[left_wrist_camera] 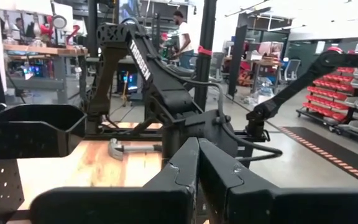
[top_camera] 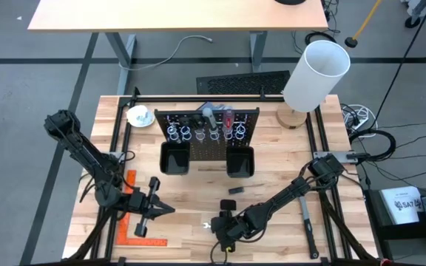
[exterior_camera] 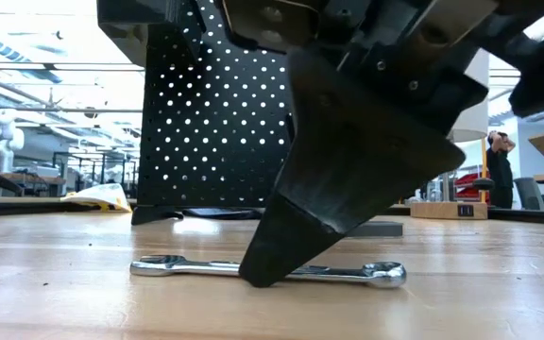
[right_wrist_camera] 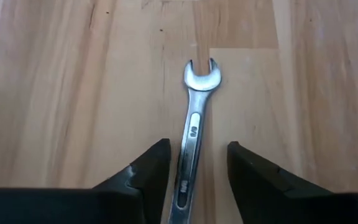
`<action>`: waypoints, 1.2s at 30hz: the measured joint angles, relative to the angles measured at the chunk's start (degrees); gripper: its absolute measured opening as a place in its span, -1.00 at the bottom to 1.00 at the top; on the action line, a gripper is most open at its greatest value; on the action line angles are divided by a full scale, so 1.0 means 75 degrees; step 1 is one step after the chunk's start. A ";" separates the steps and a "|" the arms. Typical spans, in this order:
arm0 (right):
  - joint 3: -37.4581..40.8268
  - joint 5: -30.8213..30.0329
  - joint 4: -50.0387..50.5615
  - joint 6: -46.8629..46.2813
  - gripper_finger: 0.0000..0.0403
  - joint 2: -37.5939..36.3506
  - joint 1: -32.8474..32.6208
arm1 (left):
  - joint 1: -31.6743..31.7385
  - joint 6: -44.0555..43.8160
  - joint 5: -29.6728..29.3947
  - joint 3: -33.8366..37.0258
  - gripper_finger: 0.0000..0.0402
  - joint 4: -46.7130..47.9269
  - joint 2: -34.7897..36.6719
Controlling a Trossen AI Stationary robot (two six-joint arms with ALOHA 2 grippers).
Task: Hang tools onto peg board
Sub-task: Hang the silver wrench on the black peg board
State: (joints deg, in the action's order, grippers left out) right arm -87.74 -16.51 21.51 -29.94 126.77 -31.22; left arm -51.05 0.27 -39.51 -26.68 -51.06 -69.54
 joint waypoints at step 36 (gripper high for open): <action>0.0052 -0.0037 0.0018 0.0246 -0.99 -0.0054 0.0012 | 0.0016 0.0060 0.0000 -0.0003 -0.92 -0.0181 0.0000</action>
State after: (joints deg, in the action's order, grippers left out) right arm -87.36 -16.79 21.64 -28.09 126.37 -31.13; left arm -50.94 0.72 -39.51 -26.70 -52.42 -69.54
